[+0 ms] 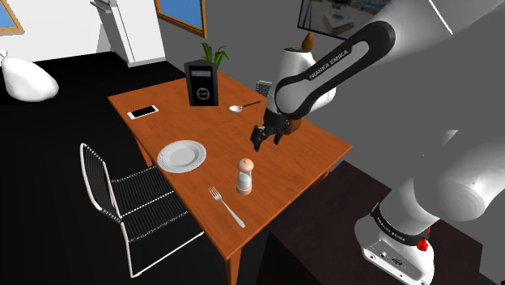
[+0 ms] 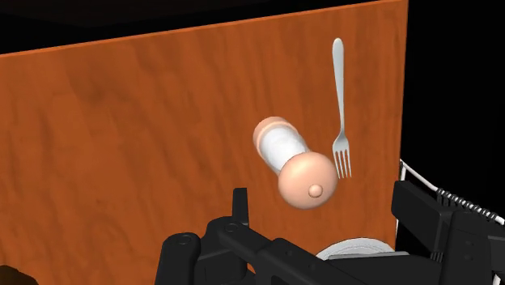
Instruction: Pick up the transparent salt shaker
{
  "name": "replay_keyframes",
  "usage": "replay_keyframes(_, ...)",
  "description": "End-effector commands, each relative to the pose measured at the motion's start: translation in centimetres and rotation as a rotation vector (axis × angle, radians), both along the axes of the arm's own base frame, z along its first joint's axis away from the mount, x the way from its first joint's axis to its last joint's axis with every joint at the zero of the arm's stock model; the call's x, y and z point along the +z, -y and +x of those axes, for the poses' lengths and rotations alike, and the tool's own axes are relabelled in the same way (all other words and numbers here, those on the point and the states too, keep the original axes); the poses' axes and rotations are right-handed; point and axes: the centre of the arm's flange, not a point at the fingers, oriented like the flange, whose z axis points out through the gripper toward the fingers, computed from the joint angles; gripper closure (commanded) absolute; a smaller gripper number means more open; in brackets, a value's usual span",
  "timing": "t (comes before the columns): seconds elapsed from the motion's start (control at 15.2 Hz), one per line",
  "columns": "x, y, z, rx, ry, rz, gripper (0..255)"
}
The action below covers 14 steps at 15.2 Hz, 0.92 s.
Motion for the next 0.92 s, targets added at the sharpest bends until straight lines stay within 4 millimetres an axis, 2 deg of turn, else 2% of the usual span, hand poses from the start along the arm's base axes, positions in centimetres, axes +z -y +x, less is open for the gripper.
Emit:
replay_keyframes(0.0, -2.4, -0.6, 1.1, -0.002, 0.006, 0.012, 0)
replay_keyframes(0.4, -9.0, -2.8, 4.5, -0.003, 0.018, 0.047, 0)
replay_keyframes(0.86, -12.7, -3.0, 4.8, -0.003, 0.019, 0.050, 0)
